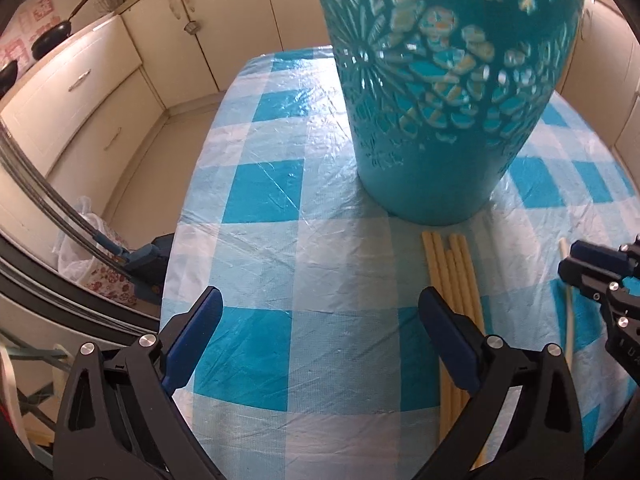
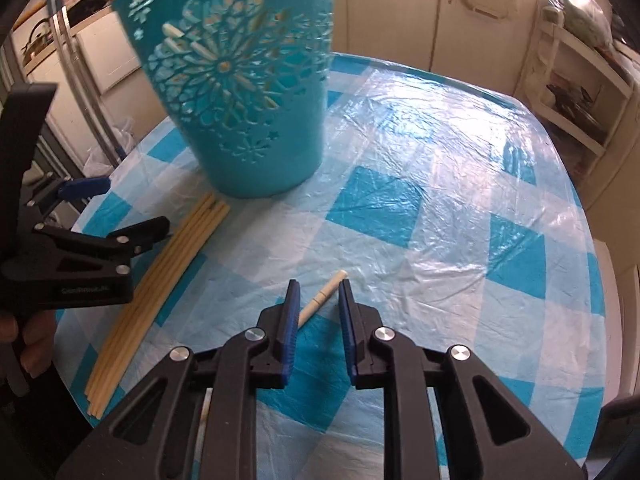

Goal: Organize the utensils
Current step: 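Move the open right tool toward a loose chopstick on the cloth, then close the right tool on the loose chopstick while the left tool grasps one from the bundle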

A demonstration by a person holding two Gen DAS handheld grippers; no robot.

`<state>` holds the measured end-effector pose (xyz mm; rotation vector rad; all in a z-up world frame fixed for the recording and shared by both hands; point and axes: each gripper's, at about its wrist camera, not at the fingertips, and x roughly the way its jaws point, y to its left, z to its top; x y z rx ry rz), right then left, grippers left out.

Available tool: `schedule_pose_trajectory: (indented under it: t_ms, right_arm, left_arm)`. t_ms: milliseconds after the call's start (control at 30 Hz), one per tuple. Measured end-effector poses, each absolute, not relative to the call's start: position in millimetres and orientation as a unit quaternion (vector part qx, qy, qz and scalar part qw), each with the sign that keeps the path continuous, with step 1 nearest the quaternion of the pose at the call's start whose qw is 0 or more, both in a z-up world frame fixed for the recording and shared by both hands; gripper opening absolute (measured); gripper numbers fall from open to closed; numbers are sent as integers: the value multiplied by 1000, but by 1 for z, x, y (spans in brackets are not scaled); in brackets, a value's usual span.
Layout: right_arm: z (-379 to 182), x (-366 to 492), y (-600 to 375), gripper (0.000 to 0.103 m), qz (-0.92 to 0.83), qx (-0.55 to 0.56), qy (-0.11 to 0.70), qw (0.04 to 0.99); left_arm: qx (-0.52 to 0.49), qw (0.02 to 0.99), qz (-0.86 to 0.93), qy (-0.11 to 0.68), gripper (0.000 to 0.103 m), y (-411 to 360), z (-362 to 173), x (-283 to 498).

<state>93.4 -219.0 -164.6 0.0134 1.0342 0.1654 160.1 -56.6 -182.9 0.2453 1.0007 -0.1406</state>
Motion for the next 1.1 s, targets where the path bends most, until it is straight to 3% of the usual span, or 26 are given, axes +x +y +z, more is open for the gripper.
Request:
schedule_pose_trajectory:
  t_ms: [600,833,933,1000,1067,1100]
  right_arm:
    - [-169,80,-222,23,61,10,488,871]
    - [-168,85,-223,23,64,-2,491,869]
    - [-167,87,-225,21,69,10,494,867]
    - [-167,85,-219,19,90,-2,494,865]
    - [-168,85,-218,19,96,3,496,863]
    - [-168,86,-224,19,93,22,499,861]
  left_arm:
    - [132,860,-80,486,95,-69,-187,159]
    - [135,857,-70,493,88,-66,-190,164]
    - [129,856,-79,495,79,-64,-189,166]
    - [126,854,-96,496,65,-67,-188,166]
    - [127,850,-118,497,40,-74,-186,167]
    - [127,848,-129,498,34,-77,-186,167]
